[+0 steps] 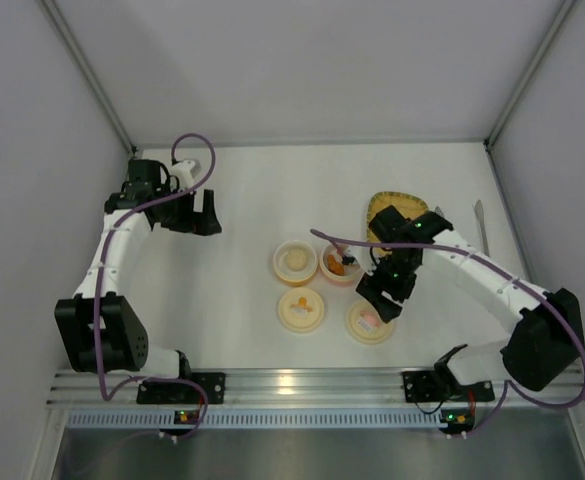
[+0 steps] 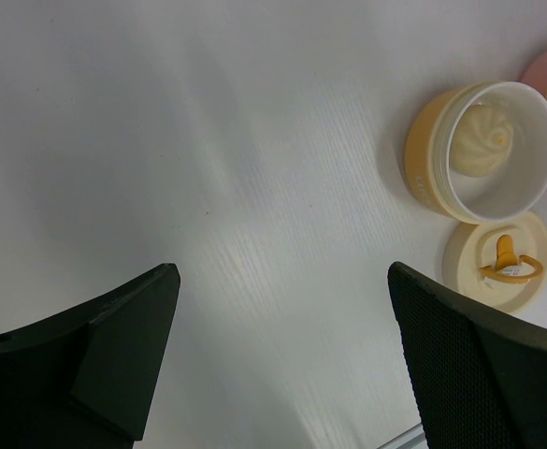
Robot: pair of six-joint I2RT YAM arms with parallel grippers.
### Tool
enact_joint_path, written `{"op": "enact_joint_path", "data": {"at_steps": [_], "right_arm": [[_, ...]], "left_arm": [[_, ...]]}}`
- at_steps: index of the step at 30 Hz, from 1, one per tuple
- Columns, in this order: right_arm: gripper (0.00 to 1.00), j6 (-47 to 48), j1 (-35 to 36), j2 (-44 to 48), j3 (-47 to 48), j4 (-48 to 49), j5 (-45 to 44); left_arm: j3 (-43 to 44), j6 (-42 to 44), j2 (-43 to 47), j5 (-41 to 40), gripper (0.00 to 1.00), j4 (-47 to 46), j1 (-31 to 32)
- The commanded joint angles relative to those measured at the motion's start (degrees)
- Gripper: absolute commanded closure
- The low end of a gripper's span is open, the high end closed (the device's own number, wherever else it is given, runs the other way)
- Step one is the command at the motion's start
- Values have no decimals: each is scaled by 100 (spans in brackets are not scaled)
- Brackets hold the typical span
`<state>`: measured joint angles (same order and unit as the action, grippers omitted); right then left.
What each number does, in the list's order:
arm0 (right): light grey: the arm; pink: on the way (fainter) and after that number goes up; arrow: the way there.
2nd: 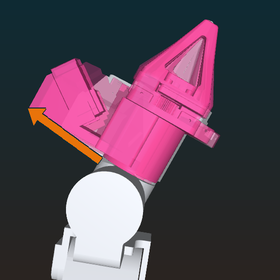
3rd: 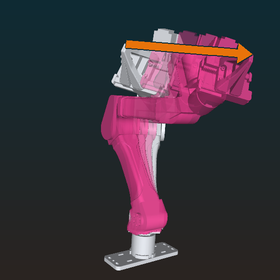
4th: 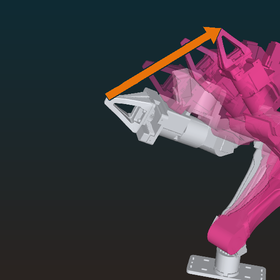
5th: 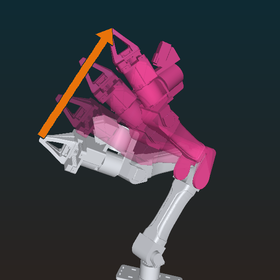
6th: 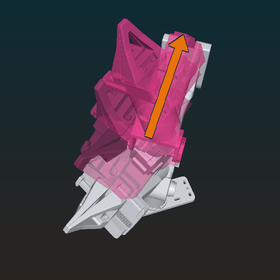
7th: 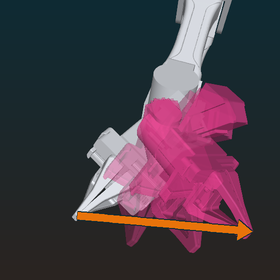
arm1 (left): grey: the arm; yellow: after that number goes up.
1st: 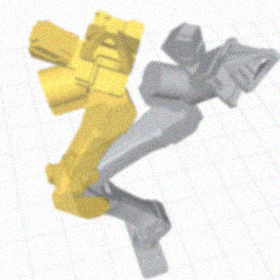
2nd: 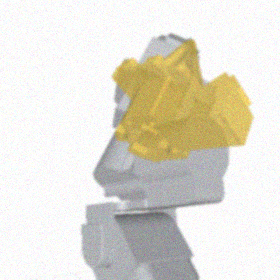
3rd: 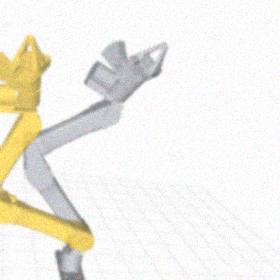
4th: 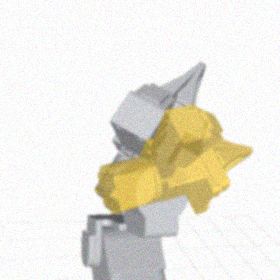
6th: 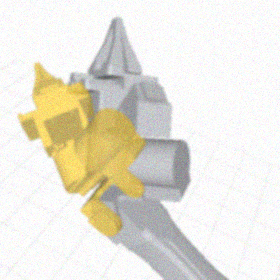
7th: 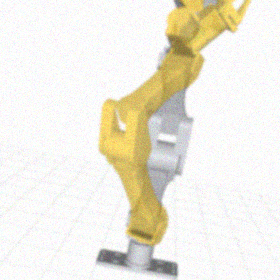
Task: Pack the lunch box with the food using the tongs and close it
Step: Pick up the box lid from the center of the board.
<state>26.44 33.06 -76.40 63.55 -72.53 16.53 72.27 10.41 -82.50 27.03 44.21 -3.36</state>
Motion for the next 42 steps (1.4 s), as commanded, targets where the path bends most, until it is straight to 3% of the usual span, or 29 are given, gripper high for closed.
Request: {"op": "enact_joint_path", "data": {"at_steps": [1,24,33,37,42], "right_arm": [[34,-314,367,-321,-27,415,-326],[53,-701,1018,-1720,-176,1373,-915],[77,-517,1027,-1449,-378,1365,-819],[100,-306,1036,-1132,-352,1259,-731],[100,168,1036,-518,43,751,-888]], "left_arm": [[-37,-4,120,-57,2,0,-16],[-187,92,6,-136,2,-184,-7],[-178,92,-21,-127,2,-211,-7],[-152,40,-21,-66,2,-219,-16],[-108,48,41,-57,2,-176,-7]]}}
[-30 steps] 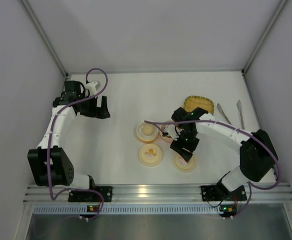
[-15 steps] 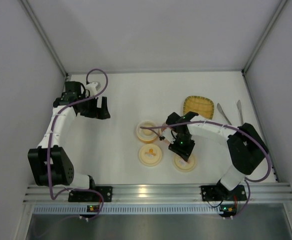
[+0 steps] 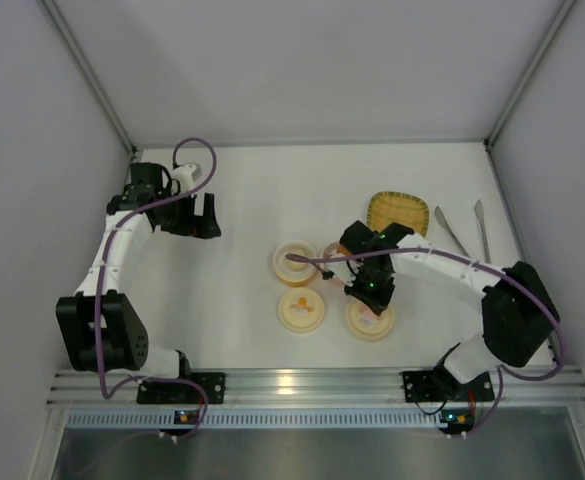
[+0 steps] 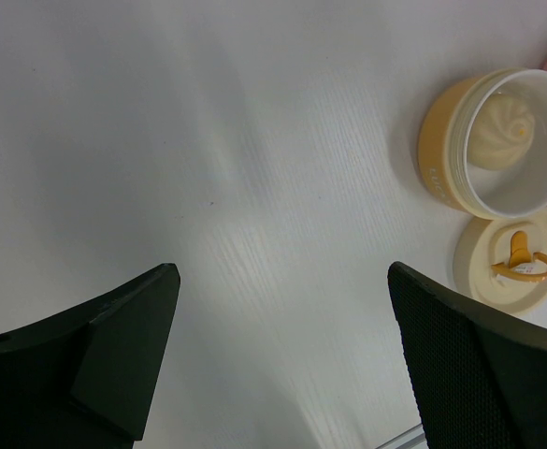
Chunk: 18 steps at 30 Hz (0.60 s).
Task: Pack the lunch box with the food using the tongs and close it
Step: Pick up the box lid from the center of the board, then close the box lid on the packing box.
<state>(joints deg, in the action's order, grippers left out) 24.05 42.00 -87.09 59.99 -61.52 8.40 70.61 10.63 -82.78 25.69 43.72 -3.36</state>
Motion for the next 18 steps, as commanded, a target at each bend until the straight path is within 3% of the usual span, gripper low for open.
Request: {"op": "enact_joint_path", "data": {"at_steps": [1,5,10,14,18], "right_arm": [[100,520,125,657,522,-465,-171],[100,1607,124,1167,1425,-1011,-707],[100,2928,124,1326,2025,-1152,-718],[100,4034,124,949,2201,-1257,-647],[100,4441,81,28,3067,-1634,-551]], "left_arm": [[67,44,78,76,2,-110,-16],[111,114,96,146,2,-31,-16],[146,132,-10,576,2,-4,-16],[155,9,-98,797,2,-101,-16],[181,-18,-142,832,2,-171,-16]]}}
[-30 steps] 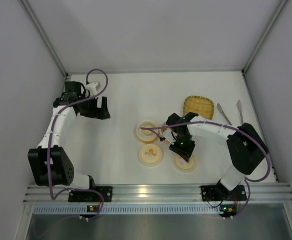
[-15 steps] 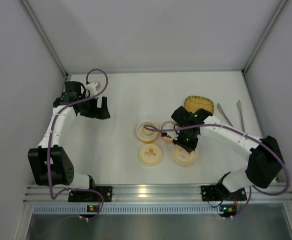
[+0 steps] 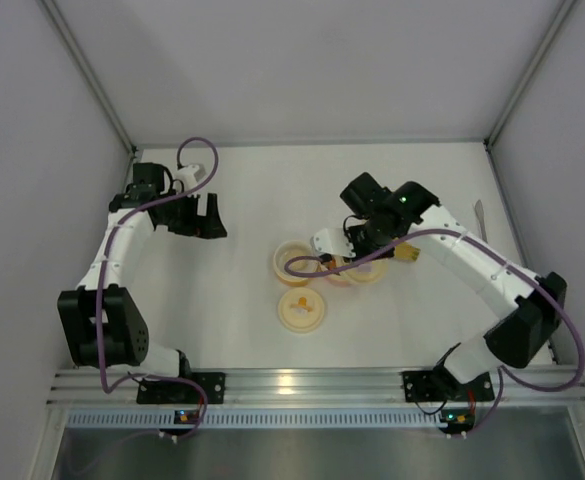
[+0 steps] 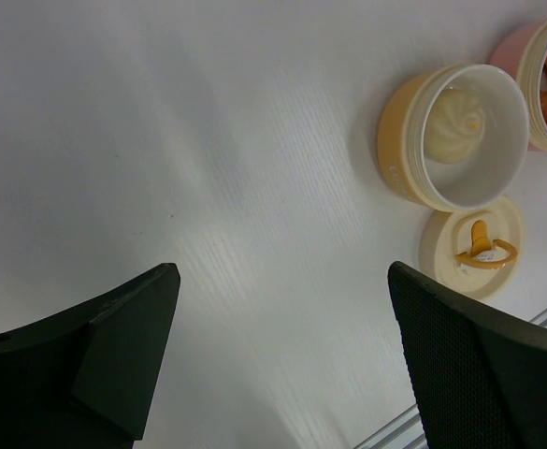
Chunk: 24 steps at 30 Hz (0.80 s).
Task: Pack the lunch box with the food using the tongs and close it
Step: Close the box lid on the packing box.
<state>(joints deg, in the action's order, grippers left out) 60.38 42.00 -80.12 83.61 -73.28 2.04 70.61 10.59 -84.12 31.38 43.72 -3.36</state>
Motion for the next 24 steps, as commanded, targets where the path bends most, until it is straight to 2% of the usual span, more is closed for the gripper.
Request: {"op": "enact_joint_path", "data": {"at_steps": [1,2,6,12,24], "right_arm": [[100,826,46,-872,926,-599,138],[100,896,-7,-1292,1155,-879,278],[100,1186,-314,-2033,2157,-1285,700],[100,1389,-394,-2517,2203,-1295,648],[100,1178,-412,-3071,2203,-1295,297]], "left_arm": [[181,-13,-17,246,2,-171,-7],[181,-13,-17,238,2,-197,-7],[120,-48,-26,273,2,-285,-16],[58,-31,-70,237,2,-330,-16],[-91,-75,-131,264,2,-470,-16]]}}
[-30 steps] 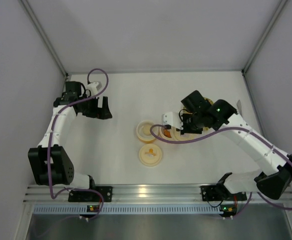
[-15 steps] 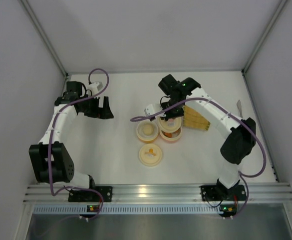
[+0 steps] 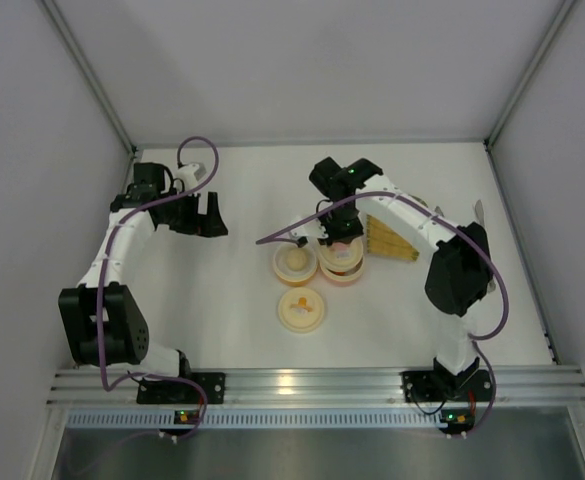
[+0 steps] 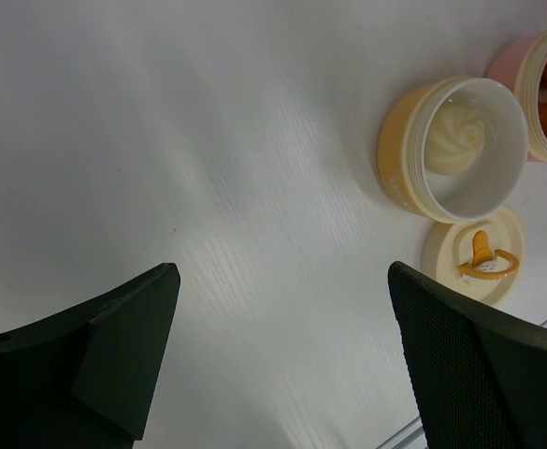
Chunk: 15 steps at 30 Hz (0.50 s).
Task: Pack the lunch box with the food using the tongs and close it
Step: Close the box lid on the packing box.
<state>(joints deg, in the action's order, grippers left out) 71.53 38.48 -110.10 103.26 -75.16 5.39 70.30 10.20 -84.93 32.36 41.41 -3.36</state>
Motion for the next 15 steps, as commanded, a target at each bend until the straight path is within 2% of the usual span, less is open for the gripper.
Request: {"op": "enact_joint_path", "data": {"at_steps": [1,15], "right_arm": [[100,54,-60,-90,238,-1107,-90],[98,-148,-60,-380,177,-1107,-425]], "left_arm": [[-61,-35,-59,148,2,-238,-16],[-113,0,-103,139,2,-274,-7]]}}
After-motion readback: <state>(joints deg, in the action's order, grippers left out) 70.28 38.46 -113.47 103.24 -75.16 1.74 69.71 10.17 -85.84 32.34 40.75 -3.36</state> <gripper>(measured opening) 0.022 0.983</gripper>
